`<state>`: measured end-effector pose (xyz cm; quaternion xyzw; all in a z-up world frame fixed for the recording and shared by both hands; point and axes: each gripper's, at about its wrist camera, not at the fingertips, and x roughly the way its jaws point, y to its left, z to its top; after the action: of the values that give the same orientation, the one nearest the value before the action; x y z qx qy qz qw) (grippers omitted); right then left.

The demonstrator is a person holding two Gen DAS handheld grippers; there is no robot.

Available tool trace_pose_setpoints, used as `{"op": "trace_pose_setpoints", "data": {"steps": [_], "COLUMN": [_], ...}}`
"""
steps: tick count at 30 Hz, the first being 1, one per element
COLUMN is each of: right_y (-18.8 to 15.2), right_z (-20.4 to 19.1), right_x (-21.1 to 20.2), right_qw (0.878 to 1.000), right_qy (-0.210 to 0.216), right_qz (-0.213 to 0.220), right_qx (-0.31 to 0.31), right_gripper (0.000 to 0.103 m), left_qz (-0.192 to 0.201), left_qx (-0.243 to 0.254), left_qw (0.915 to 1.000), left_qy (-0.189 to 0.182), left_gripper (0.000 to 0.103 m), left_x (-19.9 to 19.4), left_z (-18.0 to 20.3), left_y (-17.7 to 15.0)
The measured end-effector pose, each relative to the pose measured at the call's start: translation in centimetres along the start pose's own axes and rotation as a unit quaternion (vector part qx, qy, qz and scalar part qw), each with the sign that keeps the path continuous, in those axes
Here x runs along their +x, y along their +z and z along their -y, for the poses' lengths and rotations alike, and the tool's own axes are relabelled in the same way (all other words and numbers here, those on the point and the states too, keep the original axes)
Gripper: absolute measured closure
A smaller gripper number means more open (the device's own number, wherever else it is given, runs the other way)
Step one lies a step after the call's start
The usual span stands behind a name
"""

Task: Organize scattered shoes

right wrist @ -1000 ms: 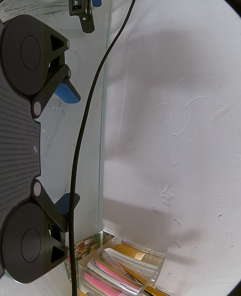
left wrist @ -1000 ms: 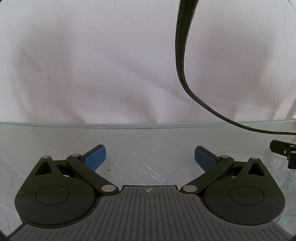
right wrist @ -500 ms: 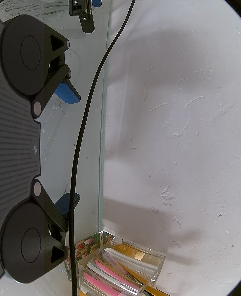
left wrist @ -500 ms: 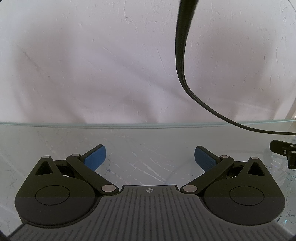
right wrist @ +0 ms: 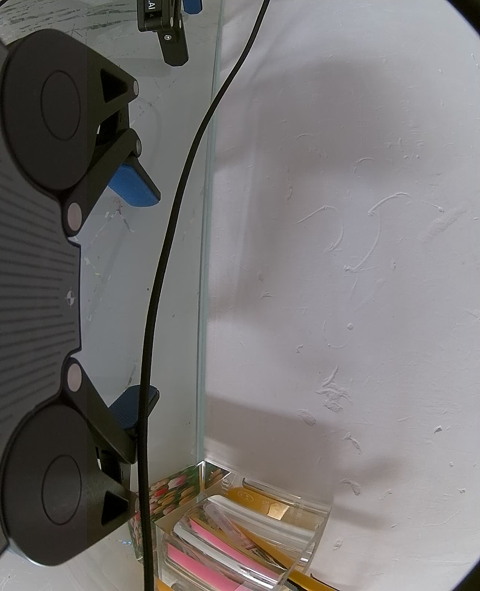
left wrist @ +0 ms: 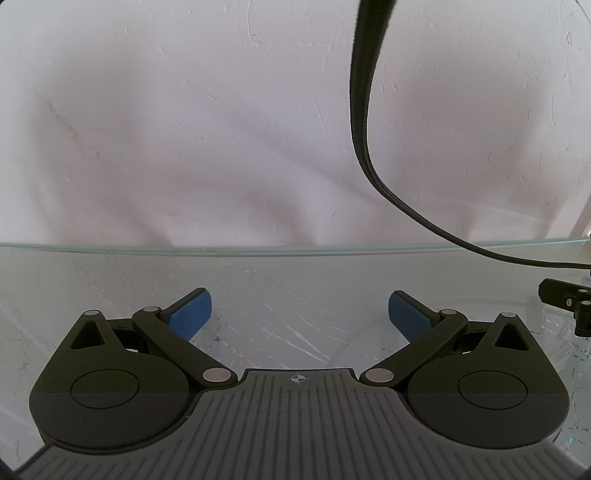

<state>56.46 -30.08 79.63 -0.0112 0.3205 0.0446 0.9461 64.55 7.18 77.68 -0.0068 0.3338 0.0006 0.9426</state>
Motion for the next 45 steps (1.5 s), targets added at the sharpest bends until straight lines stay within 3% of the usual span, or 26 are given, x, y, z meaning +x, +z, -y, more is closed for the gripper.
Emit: {"op": "trace_pose_setpoints", "data": {"steps": [45], "right_y": [0.04], "right_z": [0.13], "right_x": [0.01], "right_qw": [1.000], "right_qy": [0.000], "right_qz": [0.000], "right_qx": [0.000], "right_gripper": [0.000], "left_qz": [0.000], "left_qx": [0.000], "left_qw": [1.0000], "left_qy": [0.000], "left_gripper": [0.000], "left_x": [-0.28], "left_z": [-0.14], "left_y": [-0.19]}}
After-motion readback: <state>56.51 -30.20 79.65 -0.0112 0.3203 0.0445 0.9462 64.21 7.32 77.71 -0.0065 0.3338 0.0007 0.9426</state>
